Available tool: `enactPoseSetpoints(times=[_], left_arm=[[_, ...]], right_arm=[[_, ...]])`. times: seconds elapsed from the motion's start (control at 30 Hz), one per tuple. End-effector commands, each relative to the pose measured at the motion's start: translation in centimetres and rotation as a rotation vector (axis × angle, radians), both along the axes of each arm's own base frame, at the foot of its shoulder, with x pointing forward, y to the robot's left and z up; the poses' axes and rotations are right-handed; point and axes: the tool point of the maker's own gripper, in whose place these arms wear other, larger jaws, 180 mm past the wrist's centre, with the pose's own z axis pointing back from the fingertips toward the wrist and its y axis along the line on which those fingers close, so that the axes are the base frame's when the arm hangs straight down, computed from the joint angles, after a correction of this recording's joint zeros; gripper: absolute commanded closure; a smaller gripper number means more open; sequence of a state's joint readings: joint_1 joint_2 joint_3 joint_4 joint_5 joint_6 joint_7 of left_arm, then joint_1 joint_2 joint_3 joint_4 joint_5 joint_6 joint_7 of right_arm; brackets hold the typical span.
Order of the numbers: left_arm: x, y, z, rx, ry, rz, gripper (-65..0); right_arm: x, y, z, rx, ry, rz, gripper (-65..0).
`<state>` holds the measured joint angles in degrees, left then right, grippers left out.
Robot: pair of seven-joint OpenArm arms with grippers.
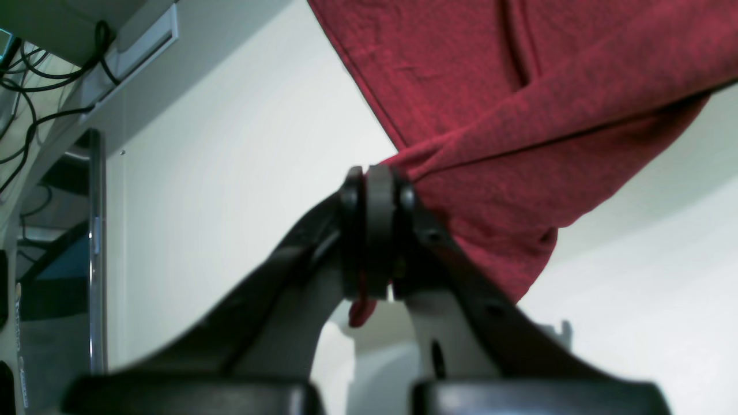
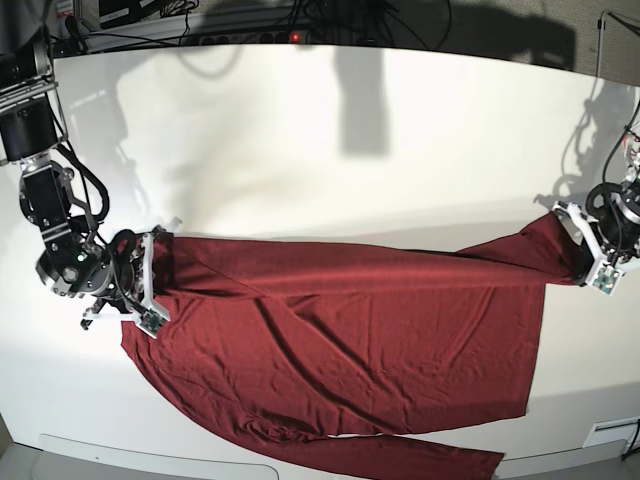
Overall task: Fold the T-shirt properly
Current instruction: 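Drag the held shirt edge with both grippers away from the robot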
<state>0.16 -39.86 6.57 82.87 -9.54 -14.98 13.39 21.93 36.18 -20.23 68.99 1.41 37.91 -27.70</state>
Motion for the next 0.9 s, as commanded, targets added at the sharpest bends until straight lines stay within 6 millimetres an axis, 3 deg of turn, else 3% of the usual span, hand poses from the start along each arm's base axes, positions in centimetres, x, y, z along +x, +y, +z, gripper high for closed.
enactPoseSetpoints(times=[0.0, 0.27, 0.43, 0.87], left_arm=[[1.1, 0.6, 2.2, 0.009, -0.07, -0.002, 0.0], [0.8, -0.7, 1.9, -0.024, -0.05, -0.066, 0.0], [0.8, -0.9, 2.1, -0.034, -0.06, -0.07, 0.0], [1.3, 0.7, -0.9, -0.109, -0.014, -0.008, 0.0]], right_arm=[[1.9, -1.0, 2.4, -0.021, -0.08, -0.023, 0.0], [3.8, -1.7, 4.3, -0.041, -0.136, -0.045, 0.0], [5.0, -2.4, 3.4, -0.036, -0.135, -0.074, 0.0], [5.8, -0.2, 1.4, -0.036, -0.107, -0.063, 0.0]])
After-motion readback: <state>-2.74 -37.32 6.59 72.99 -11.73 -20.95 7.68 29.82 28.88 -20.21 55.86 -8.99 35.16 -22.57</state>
